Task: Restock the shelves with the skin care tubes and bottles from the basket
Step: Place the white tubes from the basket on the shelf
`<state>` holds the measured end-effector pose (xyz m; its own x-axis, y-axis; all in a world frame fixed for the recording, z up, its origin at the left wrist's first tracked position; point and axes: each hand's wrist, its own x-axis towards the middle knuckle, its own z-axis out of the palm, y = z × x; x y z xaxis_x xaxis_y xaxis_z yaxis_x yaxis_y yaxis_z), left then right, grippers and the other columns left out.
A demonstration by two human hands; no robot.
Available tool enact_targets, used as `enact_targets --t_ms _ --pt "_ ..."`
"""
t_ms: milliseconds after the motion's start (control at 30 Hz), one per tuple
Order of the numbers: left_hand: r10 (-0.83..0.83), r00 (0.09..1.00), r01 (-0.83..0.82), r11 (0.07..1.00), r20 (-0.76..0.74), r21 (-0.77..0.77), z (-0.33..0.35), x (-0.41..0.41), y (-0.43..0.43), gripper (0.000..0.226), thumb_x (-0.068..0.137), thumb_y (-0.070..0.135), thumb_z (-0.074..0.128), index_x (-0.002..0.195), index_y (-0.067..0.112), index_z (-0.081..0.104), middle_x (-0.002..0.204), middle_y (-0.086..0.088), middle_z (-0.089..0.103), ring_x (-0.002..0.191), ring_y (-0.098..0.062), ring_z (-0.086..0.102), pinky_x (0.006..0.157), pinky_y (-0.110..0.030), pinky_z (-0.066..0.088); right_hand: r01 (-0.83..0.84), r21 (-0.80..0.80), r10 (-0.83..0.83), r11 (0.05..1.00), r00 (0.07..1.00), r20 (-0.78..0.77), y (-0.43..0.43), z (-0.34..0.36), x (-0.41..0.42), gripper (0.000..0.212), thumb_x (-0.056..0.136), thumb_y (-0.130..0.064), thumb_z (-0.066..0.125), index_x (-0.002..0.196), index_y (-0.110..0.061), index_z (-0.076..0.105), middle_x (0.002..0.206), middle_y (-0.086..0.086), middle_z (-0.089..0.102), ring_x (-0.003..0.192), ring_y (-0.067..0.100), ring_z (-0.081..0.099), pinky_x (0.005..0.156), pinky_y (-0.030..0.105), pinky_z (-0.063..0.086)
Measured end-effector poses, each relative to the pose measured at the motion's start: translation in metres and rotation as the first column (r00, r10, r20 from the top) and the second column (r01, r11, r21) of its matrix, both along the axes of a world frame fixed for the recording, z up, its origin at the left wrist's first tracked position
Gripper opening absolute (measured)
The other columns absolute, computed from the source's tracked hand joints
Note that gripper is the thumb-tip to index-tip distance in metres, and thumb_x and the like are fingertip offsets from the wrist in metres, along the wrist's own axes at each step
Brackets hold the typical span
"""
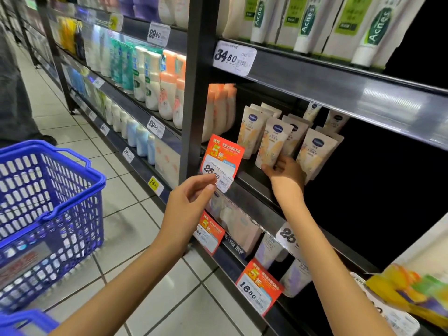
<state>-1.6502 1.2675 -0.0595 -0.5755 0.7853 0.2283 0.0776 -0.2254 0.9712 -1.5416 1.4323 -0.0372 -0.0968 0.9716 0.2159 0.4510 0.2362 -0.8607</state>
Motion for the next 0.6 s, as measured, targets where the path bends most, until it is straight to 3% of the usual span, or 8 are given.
enact_targets --t_ms 100,167,200,267,300,367,433,600 --pt "0.055 0.998 -0.054 0.998 0.041 -0.022 -0.010 0.000 -0.013 0.021 0.091 0.013 0.053 0.101 0.029 0.063 0.105 0.008 0.068 0.098 -0.001 0.063 0.068 -0.005 0.047 0.096 0.171 -0.104 0.981 0.994 0.039 -0.034 -0.008 0.007 0.040 0.087 -0.023 0.062 0.123 -0.007 0.054 0.125 0.011 0.057 0.119 0.026 0.052 0.098 0.034 0.044" --pt "0.106 0.993 -0.104 0.993 0.046 -0.056 -0.014 -0.002 -0.031 0.022 0.091 0.011 0.052 0.102 0.027 0.063 0.107 0.006 0.068 0.102 -0.005 0.063 0.076 -0.010 0.049 0.135 0.257 -0.123 0.957 0.990 -0.063 -0.064 -0.006 0.008 0.035 0.089 -0.025 0.060 0.117 -0.004 0.056 0.111 0.009 0.059 0.104 0.020 0.058 0.084 0.021 0.045" --pt "0.141 0.989 -0.138 0.988 0.041 -0.064 -0.016 -0.003 -0.044 0.022 0.091 0.010 0.052 0.102 0.026 0.062 0.107 0.005 0.068 0.103 -0.006 0.063 0.082 -0.013 0.049 0.074 0.286 -0.031 0.955 0.988 -0.151 -0.083 -0.005 0.005 0.029 0.090 -0.022 0.059 0.114 -0.005 0.058 0.101 0.004 0.060 0.094 0.014 0.059 0.076 0.014 0.042" --pt "0.260 0.966 -0.260 0.963 -0.012 -0.078 -0.022 -0.006 -0.086 0.024 0.090 0.006 0.053 0.103 0.024 0.063 0.105 0.004 0.069 0.102 -0.005 0.063 0.087 -0.015 0.048 -0.265 0.240 0.328 0.934 0.904 -0.276 -0.132 -0.009 -0.007 0.017 0.089 -0.014 0.058 0.105 -0.012 0.063 0.088 -0.006 0.063 0.080 0.000 0.059 0.069 0.007 0.042" --pt "0.324 0.945 -0.328 0.941 -0.053 -0.088 -0.028 -0.008 -0.113 0.025 0.089 0.004 0.054 0.103 0.022 0.062 0.105 0.004 0.069 0.100 -0.002 0.063 0.085 -0.012 0.047 -0.498 0.176 0.529 0.849 0.792 -0.305 -0.160 -0.014 -0.014 0.013 0.089 -0.013 0.058 0.099 -0.016 0.065 0.086 -0.008 0.066 0.078 -0.002 0.060 0.070 0.007 0.044" --pt "0.441 0.890 -0.454 0.878 -0.115 -0.153 -0.049 -0.010 -0.177 0.026 0.089 -0.001 0.053 0.105 0.018 0.062 0.104 0.004 0.068 0.096 0.003 0.063 0.082 -0.007 0.044 -0.862 0.029 0.817 0.505 0.468 -0.338 -0.211 -0.028 -0.028 0.014 0.088 -0.011 0.058 0.091 -0.023 0.065 0.086 -0.005 0.070 0.081 0.004 0.064 0.073 0.013 0.049" --pt "0.544 0.823 -0.568 0.780 -0.163 -0.264 -0.074 -0.009 -0.245 0.025 0.089 -0.003 0.052 0.105 0.015 0.061 0.102 0.003 0.067 0.092 0.006 0.062 0.081 -0.006 0.044 -0.971 -0.109 0.922 0.211 0.235 -0.308 -0.250 -0.047 -0.044 0.017 0.088 -0.009 0.059 0.090 -0.025 0.065 0.089 -0.003 0.071 0.086 0.010 0.067 0.082 0.021 0.052" --pt "0.745 0.627 -0.733 0.464 -0.228 -0.498 -0.116 0.006 -0.382 0.021 0.089 0.001 0.053 0.106 0.008 0.063 0.106 -0.004 0.066 0.084 0.009 0.060 0.074 -0.002 0.046 -0.919 -0.394 0.984 -0.030 0.043 -0.175 -0.313 -0.091 -0.075 0.013 0.089 -0.007 0.058 0.097 -0.013 0.066 0.100 0.012 0.070 0.098 0.027 0.064 0.092 0.033 0.050"
